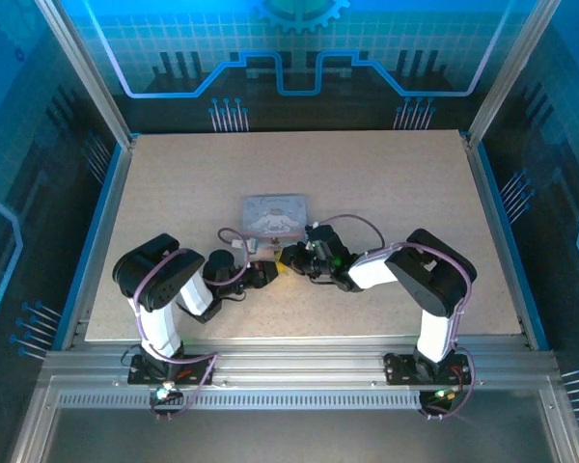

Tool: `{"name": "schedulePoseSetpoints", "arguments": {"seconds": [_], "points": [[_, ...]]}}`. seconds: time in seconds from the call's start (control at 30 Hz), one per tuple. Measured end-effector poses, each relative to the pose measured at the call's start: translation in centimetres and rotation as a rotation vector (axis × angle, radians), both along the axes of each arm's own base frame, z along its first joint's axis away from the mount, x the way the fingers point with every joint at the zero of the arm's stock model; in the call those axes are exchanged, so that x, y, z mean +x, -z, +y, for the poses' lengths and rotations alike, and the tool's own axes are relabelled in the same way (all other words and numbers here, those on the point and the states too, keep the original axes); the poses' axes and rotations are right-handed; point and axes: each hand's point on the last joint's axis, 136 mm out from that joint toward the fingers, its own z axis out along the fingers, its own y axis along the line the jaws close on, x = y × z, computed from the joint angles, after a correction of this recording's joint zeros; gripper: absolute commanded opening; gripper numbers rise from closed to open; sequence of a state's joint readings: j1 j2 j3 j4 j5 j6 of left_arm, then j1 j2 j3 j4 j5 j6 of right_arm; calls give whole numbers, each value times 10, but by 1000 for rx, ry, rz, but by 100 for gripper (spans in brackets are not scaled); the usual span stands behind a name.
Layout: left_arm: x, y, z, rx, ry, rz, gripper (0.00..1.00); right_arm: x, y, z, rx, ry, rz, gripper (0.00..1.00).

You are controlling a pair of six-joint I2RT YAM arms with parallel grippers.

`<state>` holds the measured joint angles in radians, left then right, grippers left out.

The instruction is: Unlock the padlock with the key

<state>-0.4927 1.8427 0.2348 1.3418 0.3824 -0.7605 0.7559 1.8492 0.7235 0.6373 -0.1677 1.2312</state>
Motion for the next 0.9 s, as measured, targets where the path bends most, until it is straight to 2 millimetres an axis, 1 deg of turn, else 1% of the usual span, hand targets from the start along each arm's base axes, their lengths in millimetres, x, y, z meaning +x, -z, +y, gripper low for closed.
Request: {"name": "schedulePoseSetpoints", "arguments": {"seconds": [0.03, 0.07, 0.2, 0.27, 0.4, 0.47, 0.63, 0.9], "points": [[0, 1, 1, 5, -7, 2, 0, 0, 0, 0, -3, -1, -4, 3], [-1, 2, 2, 8, -11, 3, 5, 0, 0, 0, -5, -3, -8, 2], [-3, 3, 5, 15, -15, -3, 16, -2, -1, 0, -32, -25, -38, 0], [-5, 2, 5, 19, -8, -9, 24, -4, -4, -2, -57, -37, -64, 0], [-10, 0, 5, 23, 2, -26, 34, -8, -7, -10, -133, -56, -108, 0], [-12, -1, 7, 25, 0, -31, 37, -11, -7, -17, -190, -69, -131, 0], [-15, -5, 13, 23, -14, -42, 37, -17, -10, -33, -368, -117, -194, 0], [-8, -21, 22, 24, -42, -95, 37, -18, -27, -45, -716, -272, -347, 0]]}}
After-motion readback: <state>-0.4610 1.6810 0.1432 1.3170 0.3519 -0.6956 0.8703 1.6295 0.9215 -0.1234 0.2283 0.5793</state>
